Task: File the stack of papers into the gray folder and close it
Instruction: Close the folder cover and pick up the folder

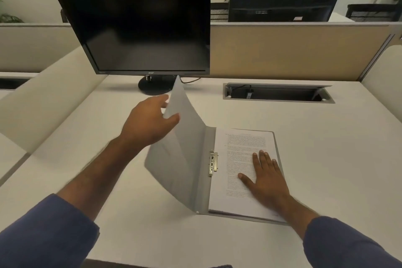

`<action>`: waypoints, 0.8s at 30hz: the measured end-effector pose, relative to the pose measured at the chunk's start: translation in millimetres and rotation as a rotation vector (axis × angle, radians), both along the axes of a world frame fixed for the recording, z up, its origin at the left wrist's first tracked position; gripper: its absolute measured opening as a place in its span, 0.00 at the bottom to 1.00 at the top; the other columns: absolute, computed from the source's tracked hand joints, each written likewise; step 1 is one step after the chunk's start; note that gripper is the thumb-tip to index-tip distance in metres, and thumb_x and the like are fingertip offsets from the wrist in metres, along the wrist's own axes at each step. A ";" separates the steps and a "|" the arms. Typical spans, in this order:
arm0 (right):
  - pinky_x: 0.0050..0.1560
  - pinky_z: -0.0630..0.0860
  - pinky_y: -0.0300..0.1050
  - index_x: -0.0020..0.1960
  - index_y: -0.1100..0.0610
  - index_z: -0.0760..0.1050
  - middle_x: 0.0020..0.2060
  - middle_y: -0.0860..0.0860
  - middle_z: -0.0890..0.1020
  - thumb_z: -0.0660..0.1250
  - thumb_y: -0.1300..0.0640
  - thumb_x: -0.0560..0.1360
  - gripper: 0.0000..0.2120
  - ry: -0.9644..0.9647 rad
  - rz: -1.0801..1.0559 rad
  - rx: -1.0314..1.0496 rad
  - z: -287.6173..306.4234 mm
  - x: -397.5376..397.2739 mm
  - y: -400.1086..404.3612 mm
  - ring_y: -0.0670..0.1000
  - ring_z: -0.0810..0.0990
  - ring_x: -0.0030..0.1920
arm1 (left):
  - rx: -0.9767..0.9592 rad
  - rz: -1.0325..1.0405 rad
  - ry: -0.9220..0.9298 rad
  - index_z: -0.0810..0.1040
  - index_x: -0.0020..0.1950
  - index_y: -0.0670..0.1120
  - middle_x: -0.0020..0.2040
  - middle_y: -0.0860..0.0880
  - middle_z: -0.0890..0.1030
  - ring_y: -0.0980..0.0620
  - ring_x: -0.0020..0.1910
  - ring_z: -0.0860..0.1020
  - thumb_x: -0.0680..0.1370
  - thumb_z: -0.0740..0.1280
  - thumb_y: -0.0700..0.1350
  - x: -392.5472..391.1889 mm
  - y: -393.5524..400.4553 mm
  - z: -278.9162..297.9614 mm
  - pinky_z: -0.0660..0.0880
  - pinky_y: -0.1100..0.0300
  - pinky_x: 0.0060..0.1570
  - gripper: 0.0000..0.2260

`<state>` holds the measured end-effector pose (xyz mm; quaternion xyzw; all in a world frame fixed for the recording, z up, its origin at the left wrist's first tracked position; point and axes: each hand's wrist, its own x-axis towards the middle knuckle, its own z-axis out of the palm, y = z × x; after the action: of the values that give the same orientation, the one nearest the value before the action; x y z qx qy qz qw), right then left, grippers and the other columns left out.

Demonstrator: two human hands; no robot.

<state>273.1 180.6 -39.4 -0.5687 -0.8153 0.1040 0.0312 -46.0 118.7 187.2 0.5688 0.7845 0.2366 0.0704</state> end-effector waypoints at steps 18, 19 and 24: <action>0.78 0.49 0.50 0.78 0.59 0.55 0.77 0.54 0.59 0.57 0.42 0.80 0.33 0.552 -0.277 -0.043 35.1 31.0 -2.5 0.52 0.54 0.78 | -0.052 -0.377 -0.616 0.68 0.76 0.53 0.75 0.58 0.69 0.62 0.73 0.66 0.79 0.60 0.61 85.7 -0.7 -146.3 0.62 0.59 0.75 0.26; 0.77 0.54 0.51 0.77 0.58 0.58 0.76 0.53 0.62 0.57 0.44 0.80 0.30 0.663 -0.343 -0.093 41.7 36.3 -2.8 0.53 0.58 0.77 | -0.070 -0.382 -0.593 0.68 0.76 0.52 0.76 0.58 0.68 0.61 0.74 0.66 0.80 0.60 0.60 87.5 -1.7 -154.3 0.61 0.60 0.75 0.26; 0.59 0.73 0.49 0.54 0.53 0.74 0.53 0.50 0.77 0.57 0.45 0.81 0.14 1.230 -0.576 -0.239 64.4 57.4 2.5 0.50 0.74 0.54 | -0.210 -0.455 -0.438 0.66 0.77 0.52 0.79 0.58 0.61 0.59 0.77 0.60 0.83 0.59 0.57 91.0 -3.4 -178.3 0.67 0.49 0.73 0.23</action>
<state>330.5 183.0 25.0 -0.6000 -0.4489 0.4843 0.4516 45.0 115.3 8.9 0.6546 0.6237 0.2496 0.3467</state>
